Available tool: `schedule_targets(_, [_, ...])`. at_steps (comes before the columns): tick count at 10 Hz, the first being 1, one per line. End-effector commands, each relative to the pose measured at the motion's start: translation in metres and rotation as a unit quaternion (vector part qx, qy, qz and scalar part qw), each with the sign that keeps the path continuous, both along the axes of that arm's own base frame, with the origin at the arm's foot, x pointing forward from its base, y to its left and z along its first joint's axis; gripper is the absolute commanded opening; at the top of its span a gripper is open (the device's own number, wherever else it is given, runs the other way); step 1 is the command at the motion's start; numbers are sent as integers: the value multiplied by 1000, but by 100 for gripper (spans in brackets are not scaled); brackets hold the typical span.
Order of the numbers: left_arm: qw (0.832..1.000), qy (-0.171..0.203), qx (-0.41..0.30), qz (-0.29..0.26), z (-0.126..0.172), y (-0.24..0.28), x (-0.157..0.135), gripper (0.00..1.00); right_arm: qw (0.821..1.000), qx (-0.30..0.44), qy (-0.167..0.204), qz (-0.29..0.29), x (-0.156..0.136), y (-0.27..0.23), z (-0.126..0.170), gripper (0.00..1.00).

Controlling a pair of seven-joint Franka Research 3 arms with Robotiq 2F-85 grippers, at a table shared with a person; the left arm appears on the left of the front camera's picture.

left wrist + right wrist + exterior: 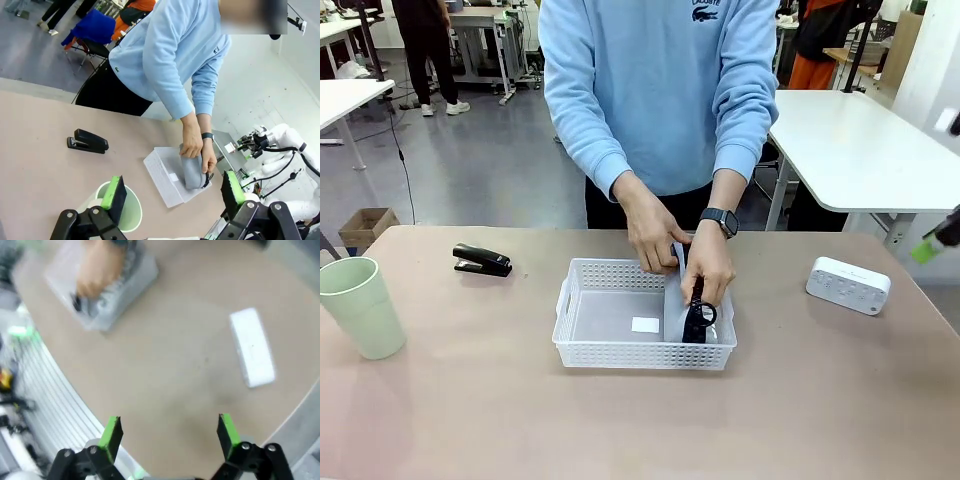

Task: Efficiently arrange items inside the basket to fit them all.
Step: Pick up the Digital clock and place it inside the Organizing basket.

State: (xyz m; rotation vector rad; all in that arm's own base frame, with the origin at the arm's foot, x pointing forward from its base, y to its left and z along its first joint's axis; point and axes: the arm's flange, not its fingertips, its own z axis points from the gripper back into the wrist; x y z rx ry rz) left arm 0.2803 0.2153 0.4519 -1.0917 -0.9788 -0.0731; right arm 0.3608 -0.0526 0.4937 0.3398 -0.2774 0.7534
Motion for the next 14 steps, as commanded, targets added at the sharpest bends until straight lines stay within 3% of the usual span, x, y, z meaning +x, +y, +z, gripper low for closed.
schedule_targets(1, [1000, -17, -2, 1, 1, 0, 0, 100, 973, -96, -111, 179, -10, -9, -14, 100])
schedule_targets(2, [1000, -17, -2, 1, 1, 0, 0, 100, 969, -115, -135, 175, -11, -4, -19, 100])
schedule_targets(3, [1000, -17, -2, 1, 1, 0, 0, 100, 973, -94, -132, 164, -11, -2, -21, 100])
schedule_targets(4, [1000, -17, -2, 1, 1, 0, 0, 100, 986, -94, -43, 133, -4, 4, -11, 100])
schedule_targets(7, [1000, -17, -2, 1, 1, 0, 0, 100, 986, -94, -43, 133, -4, 4, -11, 100])
schedule_targets(9, [1000, -17, -2, 1, 1, 0, 0, 100, 982, -107, -73, 139, -4, 3, -17, 100])
schedule_targets(10, [1000, -17, -2, 1, 1, 0, 0, 100, 982, -109, -79, 134, 6, 2, -16, 100])
schedule_targets(12, [1000, -17, -2, 1, 1, 0, 0, 100, 985, -95, -55, 131, 44, 11, -20, 100])
schedule_targets(14, [1000, -17, -2, 1, 1, 0, 0, 100, 996, -77, -20, 47, 76, 20, -26, 100])
